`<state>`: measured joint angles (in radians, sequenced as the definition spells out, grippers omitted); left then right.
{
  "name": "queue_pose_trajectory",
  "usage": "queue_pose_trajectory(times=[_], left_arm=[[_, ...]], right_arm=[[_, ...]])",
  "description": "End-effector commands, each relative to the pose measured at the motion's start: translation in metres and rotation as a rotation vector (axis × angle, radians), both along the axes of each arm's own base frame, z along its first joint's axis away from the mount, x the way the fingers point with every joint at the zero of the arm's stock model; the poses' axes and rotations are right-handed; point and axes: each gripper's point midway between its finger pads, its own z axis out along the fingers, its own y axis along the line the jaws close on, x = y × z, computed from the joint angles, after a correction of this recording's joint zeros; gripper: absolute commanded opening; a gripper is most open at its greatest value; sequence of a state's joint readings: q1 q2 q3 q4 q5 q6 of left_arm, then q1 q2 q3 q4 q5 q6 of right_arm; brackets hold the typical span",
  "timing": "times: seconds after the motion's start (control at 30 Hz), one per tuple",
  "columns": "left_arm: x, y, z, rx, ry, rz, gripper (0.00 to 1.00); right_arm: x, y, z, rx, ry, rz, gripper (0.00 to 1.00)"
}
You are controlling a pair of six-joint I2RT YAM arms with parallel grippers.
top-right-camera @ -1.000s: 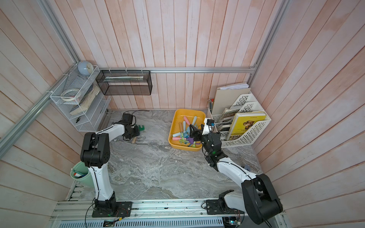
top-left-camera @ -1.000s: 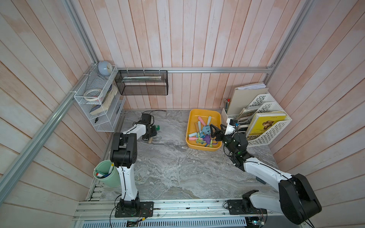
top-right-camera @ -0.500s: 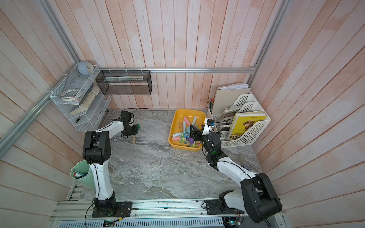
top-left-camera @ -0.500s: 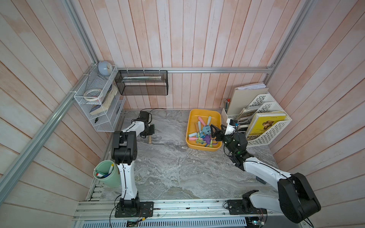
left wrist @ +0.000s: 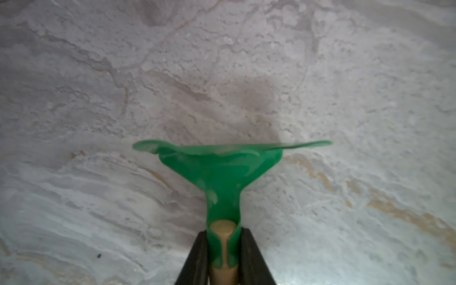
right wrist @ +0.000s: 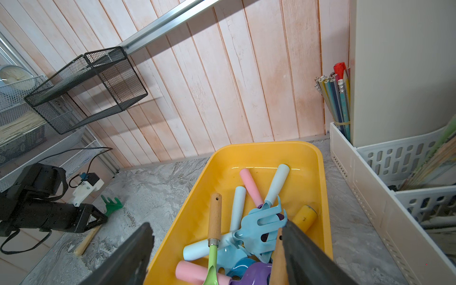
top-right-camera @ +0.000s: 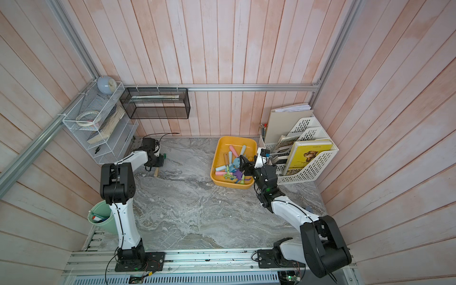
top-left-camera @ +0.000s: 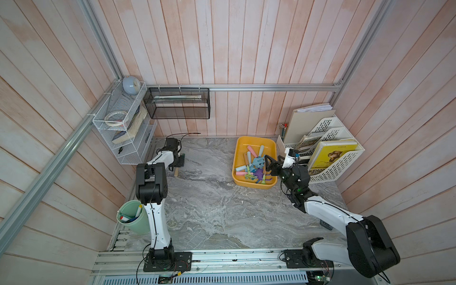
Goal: Take the hand rake out of the storage box
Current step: Move the rake to the center of the board.
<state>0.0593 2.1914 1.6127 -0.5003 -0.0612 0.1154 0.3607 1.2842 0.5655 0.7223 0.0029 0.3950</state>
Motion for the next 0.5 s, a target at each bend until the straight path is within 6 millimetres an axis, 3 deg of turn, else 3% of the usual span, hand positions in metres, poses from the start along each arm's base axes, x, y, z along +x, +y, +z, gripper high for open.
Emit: queue_pose_trajectory(times=[0.0,0.1,0.2,0.27,0.33,0.47], left_arm=[[0.001,0.000,-0.021,0.031,0.037,-0.066,0.28],[0.001,-0.003,-0.022,0.016,0.030,-0.072,0.34],[0.003,-0.008,-0.017,0.001,0.019,-0.066,0.46],[0.004,-0.010,-0.009,0.015,0.007,-0.057,0.68],[0.008,-0.010,0.006,0.063,-0.020,-0.026,1.00],[0.010,-0.015,0.057,0.128,-0.106,0.046,1.00]], right_arm=[[0.006,-0.002,-0.001,-0.007,0.004,-0.014,0.84],[0.006,-0.001,0.000,-0.003,0.005,-0.009,0.84],[0.007,-0.001,-0.002,-0.006,0.010,-0.009,0.84],[0.009,0.000,-0.004,-0.009,0.019,-0.007,0.84],[0.010,0.002,-0.006,-0.010,0.027,0.001,0.84],[0.011,0.003,-0.007,-0.010,0.033,0.006,0.84]])
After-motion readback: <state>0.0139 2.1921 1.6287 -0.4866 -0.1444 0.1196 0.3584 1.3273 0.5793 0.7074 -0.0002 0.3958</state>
